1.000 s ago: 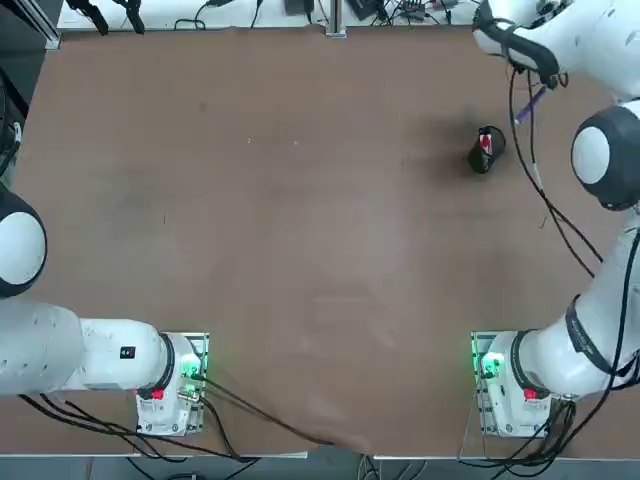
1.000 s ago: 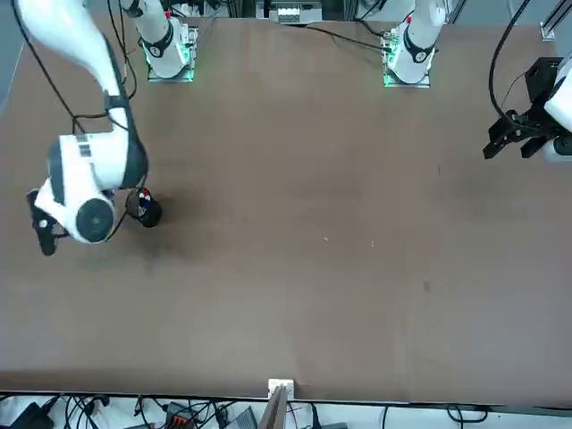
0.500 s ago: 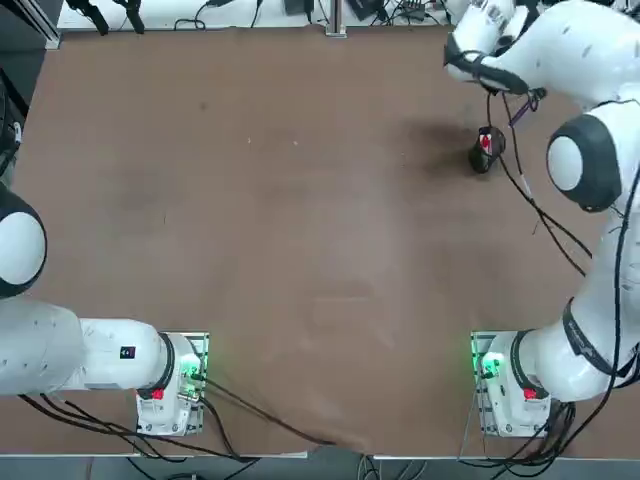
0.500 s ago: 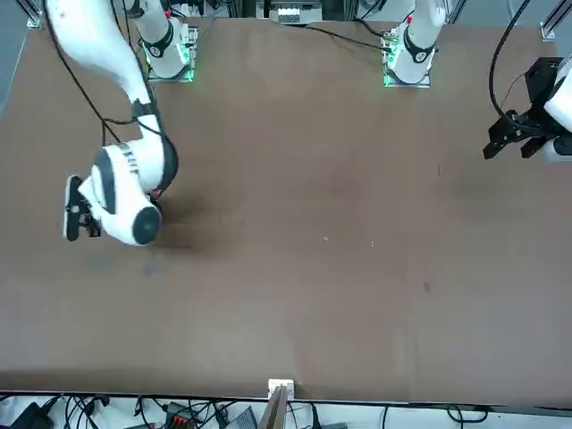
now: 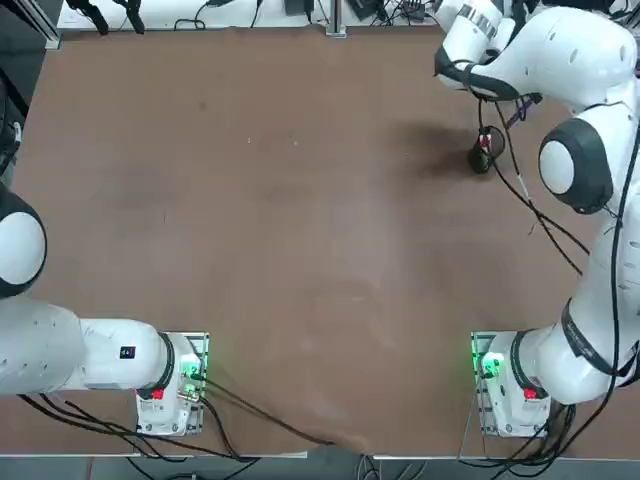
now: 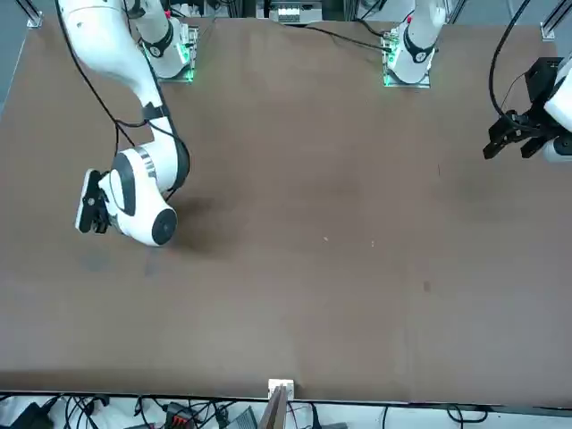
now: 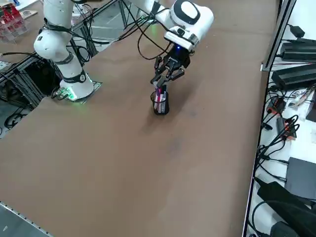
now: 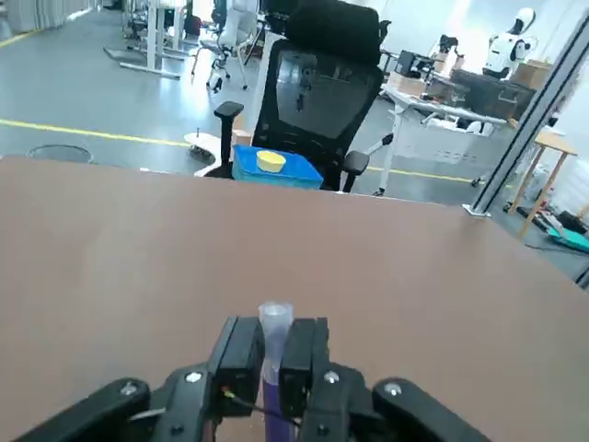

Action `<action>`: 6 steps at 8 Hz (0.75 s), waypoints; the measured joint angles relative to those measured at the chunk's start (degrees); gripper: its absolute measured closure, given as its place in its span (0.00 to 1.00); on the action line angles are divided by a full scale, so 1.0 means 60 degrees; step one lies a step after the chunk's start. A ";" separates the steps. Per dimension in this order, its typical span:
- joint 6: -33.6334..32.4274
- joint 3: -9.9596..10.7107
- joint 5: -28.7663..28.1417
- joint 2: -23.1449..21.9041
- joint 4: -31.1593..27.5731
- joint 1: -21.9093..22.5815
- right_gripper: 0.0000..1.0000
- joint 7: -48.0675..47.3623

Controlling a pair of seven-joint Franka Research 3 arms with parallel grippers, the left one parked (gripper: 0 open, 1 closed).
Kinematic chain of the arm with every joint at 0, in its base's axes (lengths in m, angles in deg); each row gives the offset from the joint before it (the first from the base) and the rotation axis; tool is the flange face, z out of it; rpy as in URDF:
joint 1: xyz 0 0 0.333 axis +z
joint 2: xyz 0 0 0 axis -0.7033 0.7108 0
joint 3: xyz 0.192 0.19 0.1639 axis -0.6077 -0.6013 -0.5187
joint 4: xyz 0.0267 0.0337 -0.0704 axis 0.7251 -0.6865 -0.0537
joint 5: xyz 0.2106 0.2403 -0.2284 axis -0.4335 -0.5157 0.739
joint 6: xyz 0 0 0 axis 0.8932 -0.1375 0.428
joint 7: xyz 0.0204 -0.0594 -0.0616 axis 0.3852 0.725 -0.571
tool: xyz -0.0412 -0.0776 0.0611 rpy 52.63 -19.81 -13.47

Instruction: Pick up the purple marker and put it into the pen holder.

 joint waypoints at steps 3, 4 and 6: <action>-0.0144 0.0000 0.0000 0.0308 -0.0001 0.0235 0.85 -0.0809; -0.0208 0.0000 0.0000 0.0438 0.0000 0.0310 0.85 -0.1003; -0.0388 -0.0002 -0.0001 0.0676 0.0000 0.0544 0.84 -0.1218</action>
